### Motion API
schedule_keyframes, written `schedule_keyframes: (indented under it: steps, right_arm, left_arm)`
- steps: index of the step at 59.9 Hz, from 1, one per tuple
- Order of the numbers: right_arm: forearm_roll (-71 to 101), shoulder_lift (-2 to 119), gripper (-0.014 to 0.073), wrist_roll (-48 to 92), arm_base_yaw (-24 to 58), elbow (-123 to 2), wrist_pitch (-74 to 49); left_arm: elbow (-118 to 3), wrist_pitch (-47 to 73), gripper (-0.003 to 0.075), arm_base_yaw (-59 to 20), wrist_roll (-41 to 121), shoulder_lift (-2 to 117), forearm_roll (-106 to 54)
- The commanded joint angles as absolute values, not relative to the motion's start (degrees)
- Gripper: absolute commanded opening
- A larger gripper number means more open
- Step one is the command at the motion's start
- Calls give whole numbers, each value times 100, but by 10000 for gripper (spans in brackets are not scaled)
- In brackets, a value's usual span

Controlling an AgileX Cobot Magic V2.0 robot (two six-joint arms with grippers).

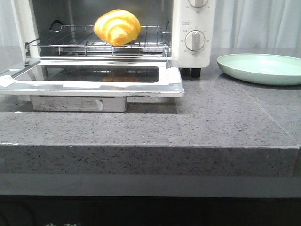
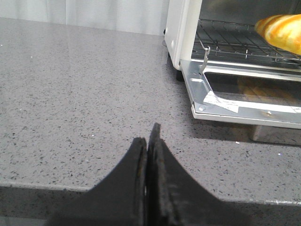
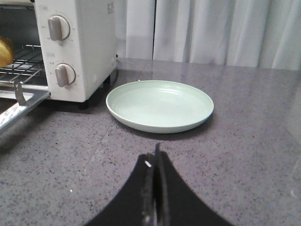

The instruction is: Put bread in oven

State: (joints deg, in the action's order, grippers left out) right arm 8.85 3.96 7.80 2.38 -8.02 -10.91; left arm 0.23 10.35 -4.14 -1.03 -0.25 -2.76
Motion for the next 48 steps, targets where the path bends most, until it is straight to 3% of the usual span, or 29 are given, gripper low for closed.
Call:
schedule_keyframes:
  steps: [1,14,48]
  right_arm:
    - [765,214,-66,684,214,-509,-352]
    - [771,-187,-66,663,214,134,-219]
    - [771,-188,-66,580,202,121,-365]
  left_arm:
    - [58,640,-20,-409,-148,-124,-287]
    - [58,640,-20,-409,-148,-124,-287]
    - [58,640,-20,-409,-148,-124,-287]
